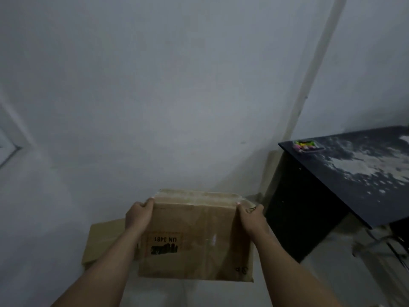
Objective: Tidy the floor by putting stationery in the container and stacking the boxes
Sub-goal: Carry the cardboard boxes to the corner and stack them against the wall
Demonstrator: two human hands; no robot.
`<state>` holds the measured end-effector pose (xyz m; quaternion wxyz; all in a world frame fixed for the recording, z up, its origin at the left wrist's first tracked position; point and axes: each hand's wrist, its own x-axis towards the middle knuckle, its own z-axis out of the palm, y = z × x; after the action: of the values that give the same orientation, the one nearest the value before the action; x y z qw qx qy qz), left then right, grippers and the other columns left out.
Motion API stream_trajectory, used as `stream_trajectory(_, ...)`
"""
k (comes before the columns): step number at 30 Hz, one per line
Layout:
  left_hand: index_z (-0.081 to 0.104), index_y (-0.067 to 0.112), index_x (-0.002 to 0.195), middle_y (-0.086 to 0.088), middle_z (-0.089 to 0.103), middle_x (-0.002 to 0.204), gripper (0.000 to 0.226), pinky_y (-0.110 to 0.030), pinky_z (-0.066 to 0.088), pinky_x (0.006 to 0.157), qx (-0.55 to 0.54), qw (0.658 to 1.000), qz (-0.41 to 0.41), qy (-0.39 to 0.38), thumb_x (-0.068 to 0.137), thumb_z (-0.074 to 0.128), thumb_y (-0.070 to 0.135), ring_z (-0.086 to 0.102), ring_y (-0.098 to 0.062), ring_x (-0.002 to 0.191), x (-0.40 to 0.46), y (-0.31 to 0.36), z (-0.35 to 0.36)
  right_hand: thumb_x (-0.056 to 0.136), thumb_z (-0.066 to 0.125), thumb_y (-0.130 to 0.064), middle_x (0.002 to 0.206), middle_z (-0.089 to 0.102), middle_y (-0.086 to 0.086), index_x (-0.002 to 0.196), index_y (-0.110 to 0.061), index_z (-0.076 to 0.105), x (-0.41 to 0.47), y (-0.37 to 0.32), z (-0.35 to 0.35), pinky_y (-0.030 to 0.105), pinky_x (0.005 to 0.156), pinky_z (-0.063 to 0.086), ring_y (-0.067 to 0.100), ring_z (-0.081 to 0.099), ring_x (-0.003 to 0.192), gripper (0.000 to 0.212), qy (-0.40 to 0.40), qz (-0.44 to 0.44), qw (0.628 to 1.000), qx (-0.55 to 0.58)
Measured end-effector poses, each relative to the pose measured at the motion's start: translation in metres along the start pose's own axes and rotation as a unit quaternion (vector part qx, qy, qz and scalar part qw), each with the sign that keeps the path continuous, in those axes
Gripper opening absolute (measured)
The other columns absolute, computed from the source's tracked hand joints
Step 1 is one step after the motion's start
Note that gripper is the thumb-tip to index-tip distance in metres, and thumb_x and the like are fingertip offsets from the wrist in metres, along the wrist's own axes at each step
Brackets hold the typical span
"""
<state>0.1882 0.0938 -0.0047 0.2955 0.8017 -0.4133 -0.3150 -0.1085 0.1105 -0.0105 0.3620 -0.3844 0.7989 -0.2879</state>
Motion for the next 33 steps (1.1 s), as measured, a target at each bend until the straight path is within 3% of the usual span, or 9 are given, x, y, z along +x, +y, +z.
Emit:
stream_trajectory(5,0.052,0.006,0.081,-0.009,0.052,0.076,0.040,-0.030,0.032,0.055,-0.004,0.999,-0.030,0.043,0.094,0.042,0.043,0.049,-0.022,0.066,0.016,-0.002,-0.017,0.087,0.048,-0.054,0.134,0.049,0.017,0.139,-0.009,0.031,0.029,-0.035,0.023,0.041,0.093,0.046,0.035,0.052,0.116,0.071,-0.058,-0.038,0.996,-0.050)
stream_trajectory(9,0.046,0.008,0.069,-0.007,0.046,0.066,0.042,-0.029,0.030,0.055,-0.013,0.996,-0.058,0.065,0.095,0.040,0.040,0.049,-0.024,0.063,0.031,0.001,-0.024,0.088,0.045,-0.054,0.135,0.049,0.018,0.138,-0.010,0.034,0.054,-0.068,0.037,0.042,0.094,0.043,0.037,0.049,0.119,0.067,-0.107,-0.072,0.988,-0.086)
stream_trajectory(13,0.056,0.003,0.077,-0.010,0.052,0.070,0.045,-0.030,0.033,0.058,-0.009,0.992,-0.080,0.093,0.098,0.036,0.037,0.050,-0.023,0.064,0.044,0.006,-0.028,0.093,0.045,-0.047,0.141,0.043,0.019,0.144,-0.009,0.024,0.077,-0.096,0.050,0.042,0.095,0.041,0.039,0.045,0.124,0.067,-0.150,-0.111,0.979,-0.086)
stream_trajectory(16,0.062,-0.004,0.093,-0.014,0.055,0.077,0.048,-0.032,0.037,0.061,-0.009,0.988,-0.097,0.122,0.099,0.033,0.034,0.052,-0.027,0.070,0.052,0.004,-0.034,0.093,0.045,-0.050,0.144,0.039,0.019,0.147,-0.011,0.019,0.093,-0.118,0.065,0.046,0.100,0.042,0.040,0.043,0.127,0.072,-0.192,-0.138,0.968,-0.088)
stream_trajectory(20,0.059,-0.006,0.112,-0.025,0.060,0.110,0.046,-0.037,0.045,0.079,-0.013,0.980,-0.122,0.158,0.100,0.033,0.029,0.058,-0.035,0.097,0.057,-0.013,-0.050,0.092,0.047,-0.051,0.144,0.040,0.018,0.146,-0.012,0.022,0.098,-0.141,0.101,0.050,0.101,0.042,0.039,0.044,0.126,0.072,-0.243,-0.168,0.951,-0.087)
stream_trajectory(23,0.058,-0.004,0.112,-0.024,0.059,0.112,0.044,-0.041,0.046,0.085,-0.028,0.978,-0.126,0.166,0.100,0.032,0.030,0.056,-0.036,0.100,0.058,-0.025,-0.064,0.090,0.051,-0.050,0.143,0.042,0.016,0.144,-0.012,0.027,0.093,-0.151,0.119,0.050,0.101,0.042,0.037,0.046,0.125,0.070,-0.265,-0.179,0.945,-0.074)
stream_trajectory(28,0.059,-0.001,0.107,-0.021,0.059,0.106,0.039,-0.037,0.043,0.076,-0.044,0.978,-0.126,0.163,0.100,0.034,0.029,0.056,-0.035,0.096,0.074,-0.044,-0.091,0.087,0.057,-0.051,0.141,0.045,0.013,0.142,-0.011,0.033,0.091,-0.170,0.153,0.048,0.101,0.042,0.035,0.046,0.125,0.072,-0.298,-0.186,0.934,-0.058)
stream_trajectory(31,0.059,-0.001,0.099,-0.018,0.056,0.094,0.038,-0.033,0.037,0.069,-0.043,0.980,-0.121,0.150,0.100,0.034,0.028,0.053,-0.031,0.086,0.091,-0.051,-0.107,0.081,0.068,-0.045,0.124,0.059,0.014,0.124,-0.007,0.053,0.091,-0.182,0.170,0.046,0.093,0.048,0.032,0.056,0.110,0.059,-0.291,-0.181,0.939,-0.016)
stream_trajectory(33,0.055,0.004,0.083,-0.014,0.051,0.083,0.035,-0.032,0.033,0.063,-0.039,0.983,-0.117,0.137,0.100,0.034,0.027,0.049,-0.028,0.076,0.104,-0.055,-0.121,0.077,0.074,-0.041,0.113,0.064,0.013,0.114,-0.006,0.061,0.090,-0.191,0.182,0.044,0.087,0.050,0.031,0.060,0.100,0.052,-0.292,-0.161,0.942,0.019)
